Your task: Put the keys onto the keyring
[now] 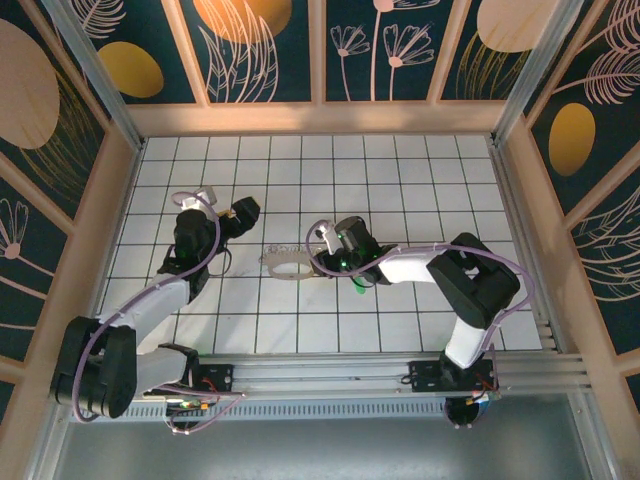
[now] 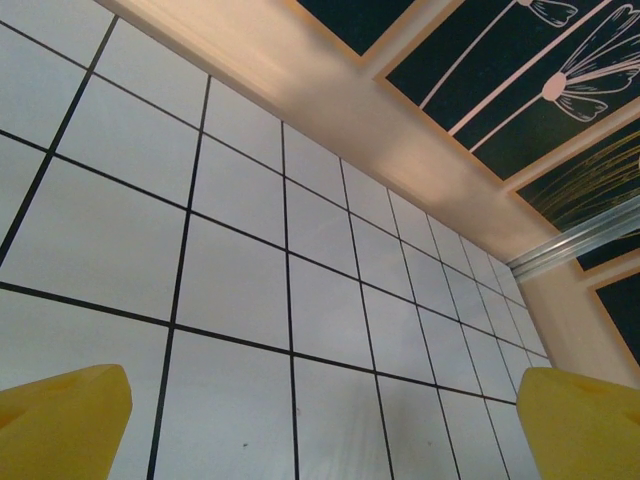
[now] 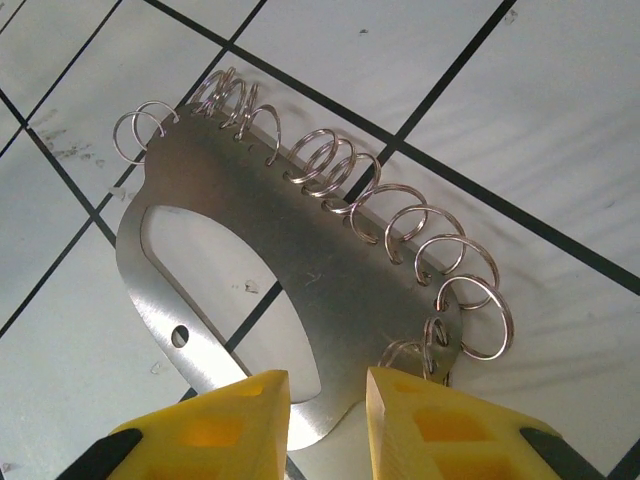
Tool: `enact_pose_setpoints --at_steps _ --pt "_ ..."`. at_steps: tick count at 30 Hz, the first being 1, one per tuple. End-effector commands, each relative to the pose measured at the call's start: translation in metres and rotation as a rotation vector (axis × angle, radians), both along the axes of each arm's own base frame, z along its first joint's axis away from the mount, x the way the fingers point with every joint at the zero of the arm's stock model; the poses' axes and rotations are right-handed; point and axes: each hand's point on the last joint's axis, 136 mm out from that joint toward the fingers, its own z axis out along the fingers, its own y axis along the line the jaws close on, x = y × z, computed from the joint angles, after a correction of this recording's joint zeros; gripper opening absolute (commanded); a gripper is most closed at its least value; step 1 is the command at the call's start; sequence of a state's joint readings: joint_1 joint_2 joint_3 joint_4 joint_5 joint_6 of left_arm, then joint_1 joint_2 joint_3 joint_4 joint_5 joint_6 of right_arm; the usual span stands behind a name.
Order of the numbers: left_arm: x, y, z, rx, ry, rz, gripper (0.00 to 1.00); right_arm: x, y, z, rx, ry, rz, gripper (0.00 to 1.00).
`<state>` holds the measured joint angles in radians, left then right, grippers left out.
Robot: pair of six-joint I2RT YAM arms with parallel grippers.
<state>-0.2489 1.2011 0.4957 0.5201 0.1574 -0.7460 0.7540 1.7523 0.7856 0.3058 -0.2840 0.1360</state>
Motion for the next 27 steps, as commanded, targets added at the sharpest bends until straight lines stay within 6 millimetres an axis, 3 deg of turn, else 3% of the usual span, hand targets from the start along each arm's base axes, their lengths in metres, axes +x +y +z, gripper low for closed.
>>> enact_pose_setpoints --at_steps 1,10,21,27 --pt "-0.003 -0.002 0.005 -0.011 -0.021 -0.010 0.99 0.009 -0.002 -0.002 -0.014 -0.003 -0.030 0.27" --pt "-0.003 -0.002 0.005 -0.012 -0.020 -0.009 0.99 0.016 -0.007 -0.002 -0.006 -0.003 -0.049 0.33" --pt "-0.002 -0.003 0.004 -0.015 -0.021 -0.013 0.99 0.018 -0.006 -0.012 -0.018 0.012 -0.052 0.33" --pt "-0.002 -0.003 0.005 -0.016 -0.023 -0.015 0.99 0.016 -0.007 -0.002 -0.005 0.001 -0.060 0.33"
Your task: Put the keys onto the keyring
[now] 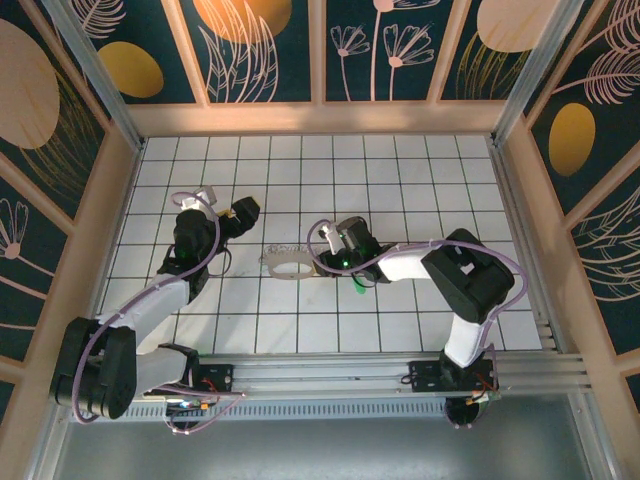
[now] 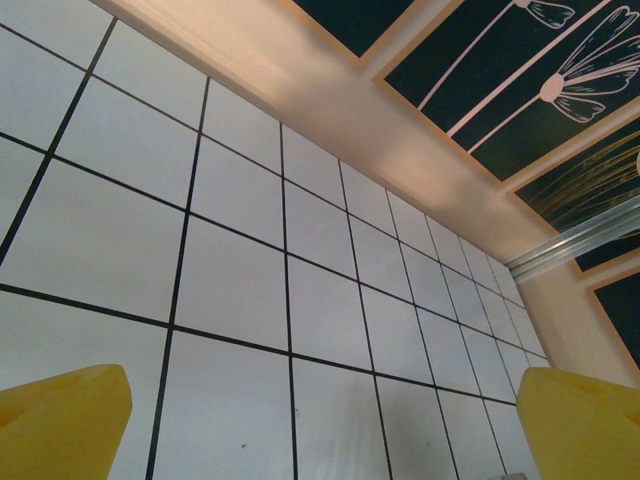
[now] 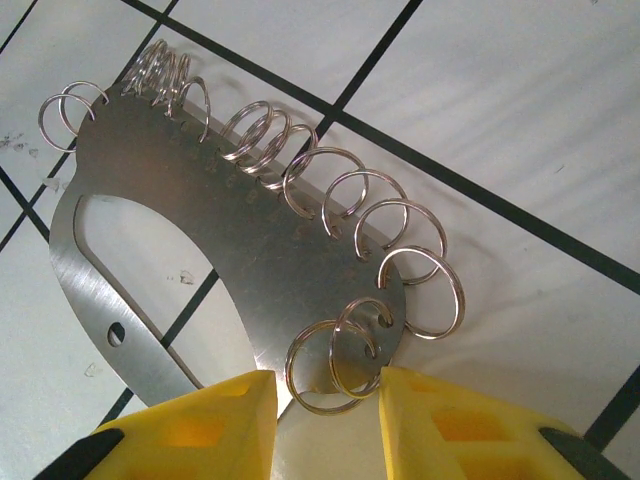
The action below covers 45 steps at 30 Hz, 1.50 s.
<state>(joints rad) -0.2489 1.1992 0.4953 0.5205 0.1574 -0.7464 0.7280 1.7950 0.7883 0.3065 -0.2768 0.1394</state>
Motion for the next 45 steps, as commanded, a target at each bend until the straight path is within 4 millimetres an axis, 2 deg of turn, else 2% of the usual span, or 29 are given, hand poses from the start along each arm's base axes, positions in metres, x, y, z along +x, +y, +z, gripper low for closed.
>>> enact_pose_setpoints --at_steps 1,6,10,16,28,45 --pt "-0.002 -0.003 0.005 -0.016 -0.022 -0.015 0.99 0.007 0.002 0.019 0.030 -0.032 -0.031 0.33" --pt "-0.003 -0.003 0.006 -0.016 -0.026 -0.013 0.99 0.003 -0.001 0.034 0.032 -0.055 -0.055 0.36" --pt "-0.003 -0.003 0.005 -0.014 -0.027 -0.014 0.99 0.002 0.002 0.037 0.018 -0.055 -0.062 0.37" --pt "-0.003 -0.003 0.004 -0.013 -0.025 -0.013 0.99 0.000 0.008 0.026 -0.008 -0.035 -0.057 0.37" --pt "-0.005 -0.002 0.005 -0.011 -0.029 -0.015 0.99 0.006 0.009 0.012 -0.036 -0.023 -0.069 0.36" --pt "-0.004 -0.003 0.006 -0.013 -0.033 -0.017 0.99 0.012 0.005 0.008 -0.048 -0.030 -0.096 0.35"
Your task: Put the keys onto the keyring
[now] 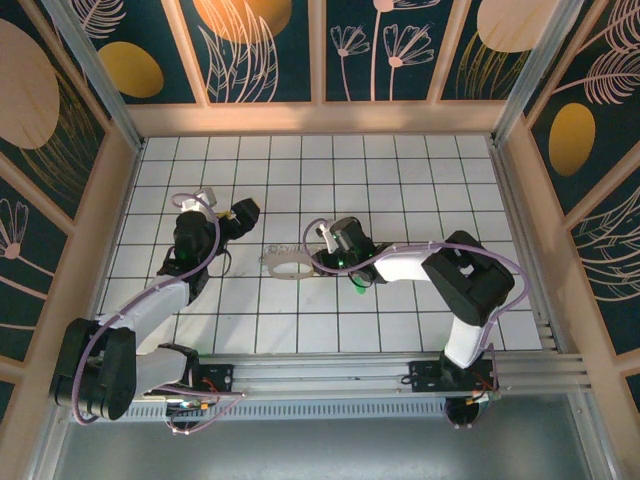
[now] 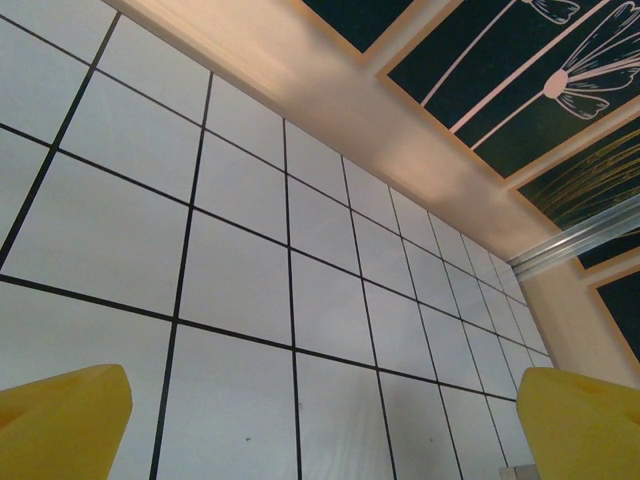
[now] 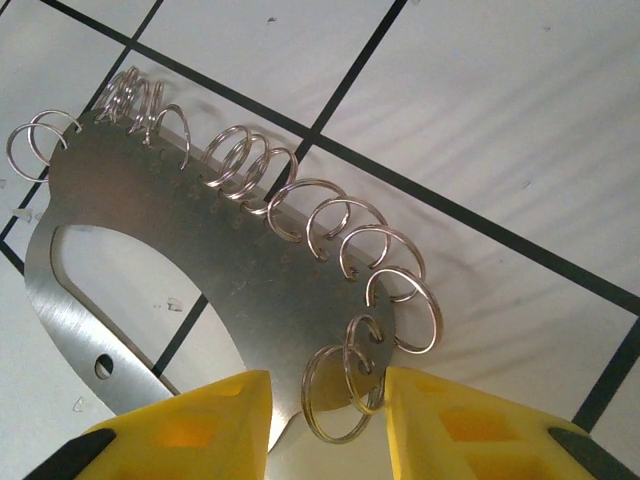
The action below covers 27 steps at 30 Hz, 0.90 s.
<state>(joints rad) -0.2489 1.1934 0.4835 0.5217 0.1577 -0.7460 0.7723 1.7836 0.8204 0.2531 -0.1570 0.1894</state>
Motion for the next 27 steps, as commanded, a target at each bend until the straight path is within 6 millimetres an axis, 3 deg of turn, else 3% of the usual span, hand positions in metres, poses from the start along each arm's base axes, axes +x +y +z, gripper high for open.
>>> enact_pose_setpoints --at_steps 1,10,24,27 --pt "-0.0020 -0.0035 0.0099 -0.016 -0.038 -0.017 0.99 0.0091 0.0019 0.0039 0.004 -0.012 -0.024 0.34" --pt "-0.0028 -0.0036 0.0097 -0.015 -0.038 -0.020 0.99 0.0134 -0.0034 0.0071 0.030 -0.006 -0.038 0.28" --pt "-0.0023 -0.0046 0.0093 -0.017 -0.035 -0.023 0.99 0.0133 -0.0039 0.0078 0.046 0.002 -0.024 0.01" --pt "-0.0025 -0.0045 0.0094 -0.017 -0.035 -0.024 0.99 0.0109 -0.0024 0.0127 0.068 0.004 -0.006 0.00"
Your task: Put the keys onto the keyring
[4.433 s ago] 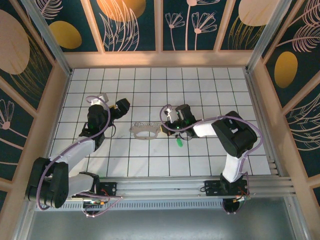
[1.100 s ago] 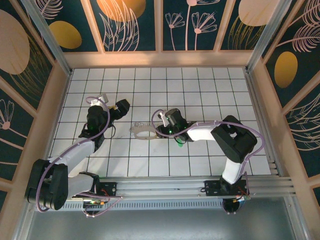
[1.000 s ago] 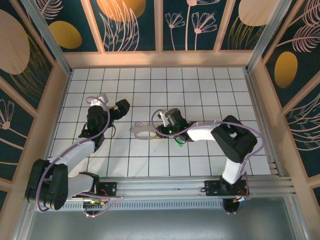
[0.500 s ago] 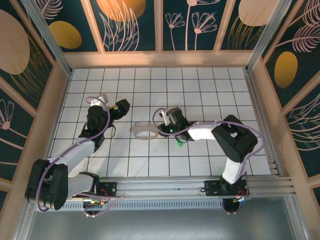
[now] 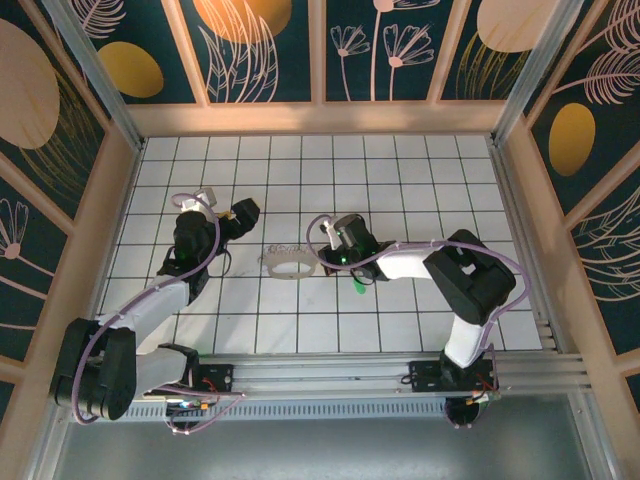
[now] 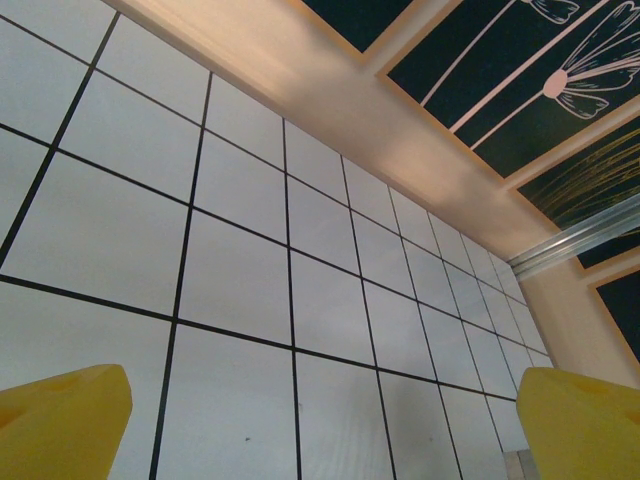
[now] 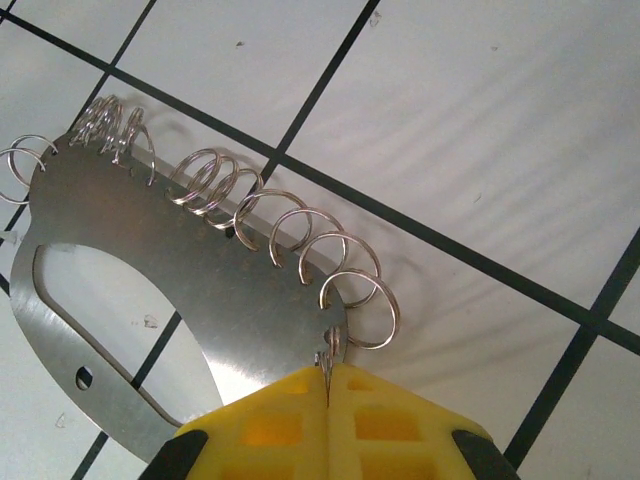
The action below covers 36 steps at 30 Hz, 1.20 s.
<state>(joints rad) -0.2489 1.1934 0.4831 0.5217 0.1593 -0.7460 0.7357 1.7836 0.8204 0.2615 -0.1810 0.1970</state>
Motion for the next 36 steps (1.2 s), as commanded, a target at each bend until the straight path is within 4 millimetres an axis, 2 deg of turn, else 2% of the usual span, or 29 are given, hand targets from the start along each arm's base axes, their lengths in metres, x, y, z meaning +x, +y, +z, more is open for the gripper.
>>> enact_pose_setpoints --at_steps 1,6,11,12,15,17,21,27,36 --pt "-0.003 -0.005 0.010 -0.017 -0.037 -0.025 0.99 0.000 0.006 0.013 0.058 -0.008 0.035 0.00" --pt "-0.003 -0.005 0.012 -0.017 -0.039 -0.030 0.99 -0.017 0.014 0.024 0.121 0.002 0.131 0.00" --pt "-0.004 -0.006 0.013 -0.018 -0.041 -0.031 0.99 -0.023 0.014 0.020 0.125 0.024 0.150 0.01" --pt "-0.004 -0.006 0.013 -0.019 -0.041 -0.032 0.99 -0.022 0.013 0.019 0.119 0.024 0.139 0.12" --pt "-0.004 -0.006 0.012 -0.020 -0.038 -0.033 0.99 -0.020 0.009 0.023 0.122 0.017 0.103 0.32" --pt "-0.004 -0.006 0.012 -0.020 -0.038 -0.037 0.99 -0.022 0.005 0.026 0.132 0.019 0.082 0.36" --pt "-0.005 -0.007 0.013 -0.019 -0.041 -0.038 0.99 -0.030 0.000 0.028 0.139 0.035 0.051 0.37" --pt "-0.006 -0.006 0.010 -0.015 -0.034 -0.036 0.99 -0.043 0.006 0.024 0.125 0.050 0.047 0.38" --pt "-0.006 -0.006 0.013 -0.019 -0.038 -0.035 0.99 -0.036 0.012 0.015 0.112 0.054 0.046 0.36"
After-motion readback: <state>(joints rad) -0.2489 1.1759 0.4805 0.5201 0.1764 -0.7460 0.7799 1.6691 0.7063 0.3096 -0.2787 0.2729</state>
